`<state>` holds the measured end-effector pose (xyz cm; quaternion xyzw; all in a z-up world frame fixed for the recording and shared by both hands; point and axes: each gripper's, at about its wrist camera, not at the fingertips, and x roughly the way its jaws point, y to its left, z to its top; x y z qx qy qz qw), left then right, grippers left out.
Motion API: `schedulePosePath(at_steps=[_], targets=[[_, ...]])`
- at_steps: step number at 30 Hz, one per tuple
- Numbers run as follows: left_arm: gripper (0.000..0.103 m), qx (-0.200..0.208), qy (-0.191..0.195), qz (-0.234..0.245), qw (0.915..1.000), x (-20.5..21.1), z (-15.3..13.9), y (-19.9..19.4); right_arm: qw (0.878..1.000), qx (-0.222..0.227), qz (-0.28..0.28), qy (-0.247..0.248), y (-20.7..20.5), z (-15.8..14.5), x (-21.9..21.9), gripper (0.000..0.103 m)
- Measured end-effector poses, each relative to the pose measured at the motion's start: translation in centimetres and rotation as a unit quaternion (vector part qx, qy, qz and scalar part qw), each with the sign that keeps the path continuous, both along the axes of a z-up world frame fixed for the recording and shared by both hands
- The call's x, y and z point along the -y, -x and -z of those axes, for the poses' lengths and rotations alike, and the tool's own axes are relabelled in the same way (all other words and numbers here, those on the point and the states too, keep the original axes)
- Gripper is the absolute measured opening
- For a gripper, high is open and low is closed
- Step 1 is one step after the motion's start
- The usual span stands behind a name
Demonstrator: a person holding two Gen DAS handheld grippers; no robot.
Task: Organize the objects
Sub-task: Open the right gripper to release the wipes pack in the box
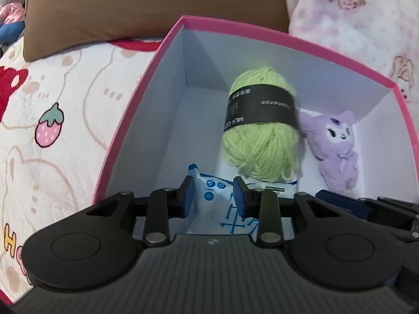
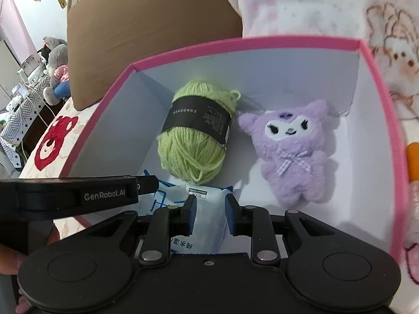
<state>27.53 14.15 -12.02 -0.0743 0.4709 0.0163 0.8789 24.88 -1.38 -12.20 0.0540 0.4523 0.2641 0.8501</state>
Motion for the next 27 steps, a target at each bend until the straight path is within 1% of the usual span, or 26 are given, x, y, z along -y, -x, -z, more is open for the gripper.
schedulePosePath(at_steps=[3, 5, 11, 13, 16, 18, 19, 24, 27], targets=[[0.032, 0.010, 0.023, 0.003, 0.9997, -0.2, -1.5, 0.7, 1.000, 0.012, -0.003, 0.001, 0.6, -1.4, 0.9, 0.029], [0.034, 0.016, 0.034, 0.005, 0.9993, -0.4, -2.4, 1.2, 1.000, 0.018, -0.009, 0.000, 1.2, -2.6, 1.3, 0.029], [0.041, 0.019, 0.065, 0.009, 0.9976, -0.5, -5.3, 2.6, 0.999, 0.033, -0.022, 0.009, 3.3, -5.4, 2.0, 0.031], [0.044, 0.023, 0.067, 0.017, 0.9973, -0.1, -6.5, 3.1, 0.999, 0.038, -0.022, 0.010, 4.0, -6.3, 2.3, 0.033], [0.052, 0.036, 0.070, 0.033, 0.9964, 0.7, -8.4, 4.3, 0.998, 0.044, -0.031, 0.021, 4.9, -7.6, 2.3, 0.042], [0.054, 0.045, 0.058, 0.041, 0.9965, 1.5, -9.4, 5.2, 0.997, 0.047, -0.042, 0.033, 5.4, -8.4, 2.1, 0.043], [0.054, 0.045, 0.054, 0.039, 0.9968, 1.8, -9.7, 5.6, 0.997, 0.051, -0.044, 0.038, 5.7, -8.9, 2.2, 0.045], [0.056, 0.037, 0.068, 0.052, 0.9956, 2.1, -11.4, 7.3, 0.996, 0.063, -0.035, 0.047, 7.7, -11.2, 3.0, 0.053], [0.058, 0.035, 0.058, 0.053, 0.9963, 2.1, -12.4, 8.5, 0.995, 0.073, -0.033, 0.059, 9.1, -12.4, 3.6, 0.058]])
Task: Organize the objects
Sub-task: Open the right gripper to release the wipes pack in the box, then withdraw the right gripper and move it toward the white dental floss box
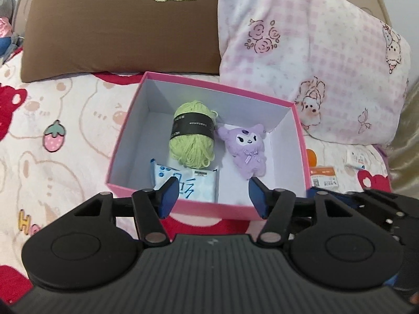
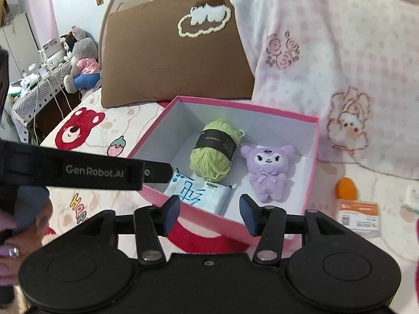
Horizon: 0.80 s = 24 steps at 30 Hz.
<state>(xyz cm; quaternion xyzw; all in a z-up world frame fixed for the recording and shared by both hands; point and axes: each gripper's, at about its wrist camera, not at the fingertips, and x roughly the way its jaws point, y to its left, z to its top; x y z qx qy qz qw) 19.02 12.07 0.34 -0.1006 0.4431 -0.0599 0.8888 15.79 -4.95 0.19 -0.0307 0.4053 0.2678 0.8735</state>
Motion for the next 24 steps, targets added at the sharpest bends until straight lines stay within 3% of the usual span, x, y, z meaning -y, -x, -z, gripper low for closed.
schedulePosePath(at_steps=[3, 8, 21, 24], targets=[[0.059, -0.002, -0.011, 0.000, 0.9999, 0.0, -0.8, 1.1, 1.000, 0.009, 0.001, -0.009, 1.4, -1.1, 0.8, 0.061], [0.063, -0.025, 0.007, -0.002, 0.9997, -0.4, -0.8, 2.3, 1.000, 0.008, 0.010, -0.013, 2.8, -2.4, 1.1, 0.061], [0.067, -0.008, -0.037, 0.039, 0.9985, 0.9, -4.6, 6.8, 0.999, 0.012, 0.014, 0.028, 6.9, -5.2, 2.8, 0.070], [0.067, -0.008, -0.044, 0.053, 0.9976, 1.4, -5.4, 7.6, 0.999, 0.020, 0.013, 0.040, 7.8, -5.7, 3.4, 0.077]])
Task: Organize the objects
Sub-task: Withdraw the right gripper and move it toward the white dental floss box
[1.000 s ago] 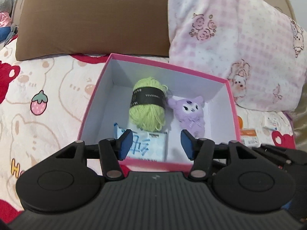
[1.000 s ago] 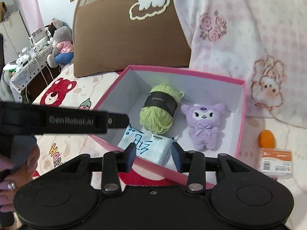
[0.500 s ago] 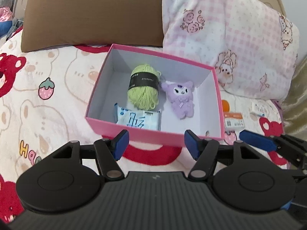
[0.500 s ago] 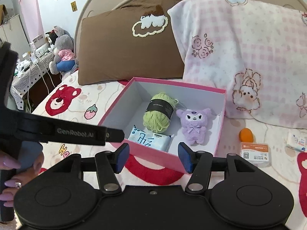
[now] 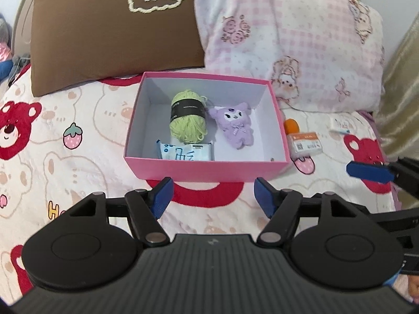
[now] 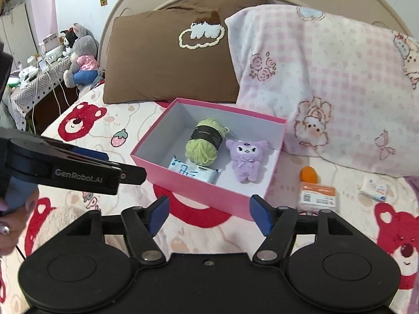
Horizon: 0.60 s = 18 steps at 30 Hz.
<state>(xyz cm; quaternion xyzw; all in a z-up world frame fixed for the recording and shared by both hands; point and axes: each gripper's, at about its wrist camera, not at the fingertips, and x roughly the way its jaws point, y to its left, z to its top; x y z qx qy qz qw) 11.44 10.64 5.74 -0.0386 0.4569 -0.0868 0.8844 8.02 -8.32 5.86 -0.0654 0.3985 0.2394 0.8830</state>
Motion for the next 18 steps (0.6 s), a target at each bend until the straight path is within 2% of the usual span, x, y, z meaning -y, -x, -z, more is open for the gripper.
schedulePosePath(at_steps=[2, 11, 18], targets=[[0.068, -0.001, 0.001, 0.011, 0.9999, 0.4, -0.5, 0.5, 1.000, 0.007, -0.003, 0.006, 0.7, -0.3, 0.4, 0.083], [0.075, -0.009, 0.005, 0.051, 0.9987, 2.3, -1.9, 3.1, 0.999, 0.022, -0.015, 0.041, 3.4, -1.1, 1.9, 0.087], [0.088, -0.003, -0.007, 0.063, 0.9980, 3.3, -2.6, 4.7, 0.998, 0.030, -0.035, 0.053, 5.0, -1.1, 4.3, 0.092]])
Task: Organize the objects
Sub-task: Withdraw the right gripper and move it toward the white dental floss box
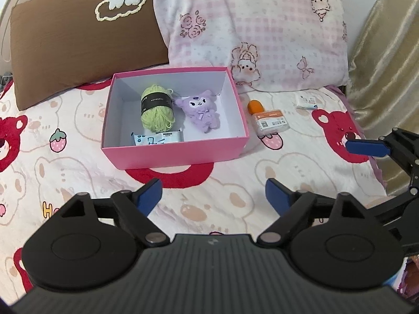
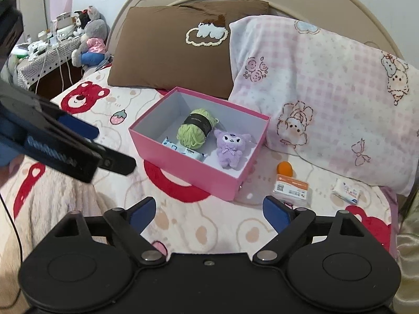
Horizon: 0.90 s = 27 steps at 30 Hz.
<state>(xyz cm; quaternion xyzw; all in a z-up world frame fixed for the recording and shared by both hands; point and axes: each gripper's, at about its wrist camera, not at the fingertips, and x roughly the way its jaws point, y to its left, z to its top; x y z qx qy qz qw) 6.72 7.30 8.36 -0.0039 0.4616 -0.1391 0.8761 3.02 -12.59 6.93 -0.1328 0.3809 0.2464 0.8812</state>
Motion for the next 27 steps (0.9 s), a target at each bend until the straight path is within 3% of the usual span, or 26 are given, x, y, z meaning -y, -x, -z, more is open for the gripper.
schedulePosePath(at_steps=[4, 7, 15, 21, 27], targets=[[0.099, 0.001, -0.008, 0.010, 0.9999, 1.0, 0.0, 0.6, 1.000, 0.005, -0.015, -0.007, 0.5, 0.3, 1.8, 0.093], [0.101, 0.004, -0.018, 0.023, 0.9996, 2.0, 0.3, 1.0, 0.999, 0.000, -0.020, -0.031, 0.6, 0.6, 3.2, 0.093], [0.102, -0.015, -0.015, 0.060, 0.9980, 5.3, 1.2, 0.9, 0.999, 0.014, -0.028, -0.038, 0.8, 1.6, 5.8, 0.094], [0.102, -0.020, -0.017, 0.049, 0.9985, 7.2, 1.4, -0.4, 0.998, 0.038, -0.020, -0.051, 0.0, 2.1, 7.8, 0.094], [0.102, 0.031, 0.003, 0.039, 0.9987, 8.8, 1.5, -1.4, 0.993, 0.092, -0.026, -0.068, -1.3, 3.5, 9.0, 0.094]])
